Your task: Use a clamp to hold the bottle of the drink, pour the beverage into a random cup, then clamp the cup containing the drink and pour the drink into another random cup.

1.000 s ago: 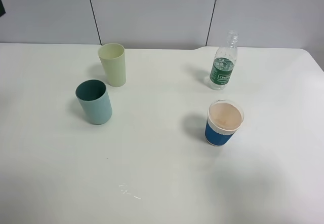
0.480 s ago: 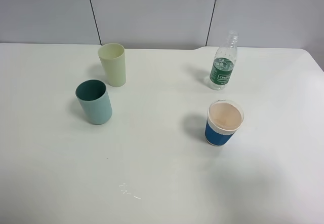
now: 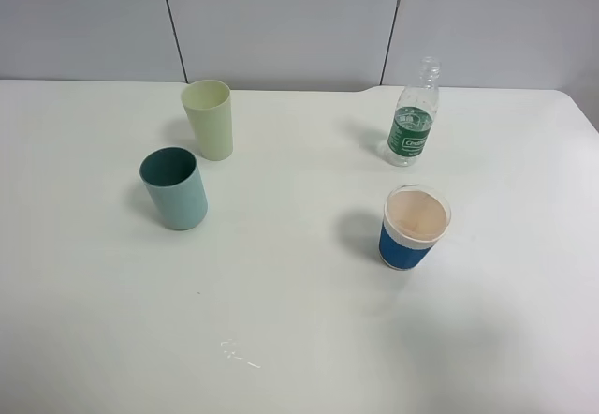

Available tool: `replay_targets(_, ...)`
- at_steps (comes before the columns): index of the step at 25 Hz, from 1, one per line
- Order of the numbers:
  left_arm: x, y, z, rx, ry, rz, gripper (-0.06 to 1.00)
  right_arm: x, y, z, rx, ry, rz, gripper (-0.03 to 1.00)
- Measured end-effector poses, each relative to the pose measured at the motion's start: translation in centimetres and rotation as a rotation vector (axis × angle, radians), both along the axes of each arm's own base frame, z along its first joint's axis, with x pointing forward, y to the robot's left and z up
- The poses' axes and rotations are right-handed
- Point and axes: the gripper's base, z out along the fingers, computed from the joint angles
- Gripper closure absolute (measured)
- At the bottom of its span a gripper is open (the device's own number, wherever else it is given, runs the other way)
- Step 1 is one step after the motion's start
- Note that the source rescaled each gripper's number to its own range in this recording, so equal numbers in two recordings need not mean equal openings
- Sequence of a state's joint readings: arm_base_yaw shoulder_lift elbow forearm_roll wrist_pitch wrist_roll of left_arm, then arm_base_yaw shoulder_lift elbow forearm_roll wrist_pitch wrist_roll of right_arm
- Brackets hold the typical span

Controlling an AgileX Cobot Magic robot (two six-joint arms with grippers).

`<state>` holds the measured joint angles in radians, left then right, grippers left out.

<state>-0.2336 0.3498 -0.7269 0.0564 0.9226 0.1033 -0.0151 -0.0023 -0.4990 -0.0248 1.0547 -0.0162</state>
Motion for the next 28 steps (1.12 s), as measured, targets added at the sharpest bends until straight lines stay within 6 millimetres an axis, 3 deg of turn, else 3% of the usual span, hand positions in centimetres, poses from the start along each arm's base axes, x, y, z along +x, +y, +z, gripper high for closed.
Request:
replay_targets(8, -3.9, 0.5, -0.9, -0.123, 0.038, 0.034, 0.06, 0.0, 0.0, 0.0, 0.000, 0.000, 0.000, 0.12)
replay_targets(18, -7.2, 0.5, -1.4, -0.158, -0.095, 0.232, 0.07, 0.0, 0.0, 0.0, 0.000, 0.000, 0.000, 0.12)
replay_targets(21, -7.5, 0.3, -2.4, -0.159, -0.106, 0.262, 0.07, 0.0, 0.0, 0.0, 0.000, 0.000, 0.000, 0.12)
replay_targets(28, -6.1, -0.2, -5.3, -0.189, 0.007, 0.226, 0.07, 0.0, 0.0, 0.0, 0.000, 0.000, 0.000, 0.12)
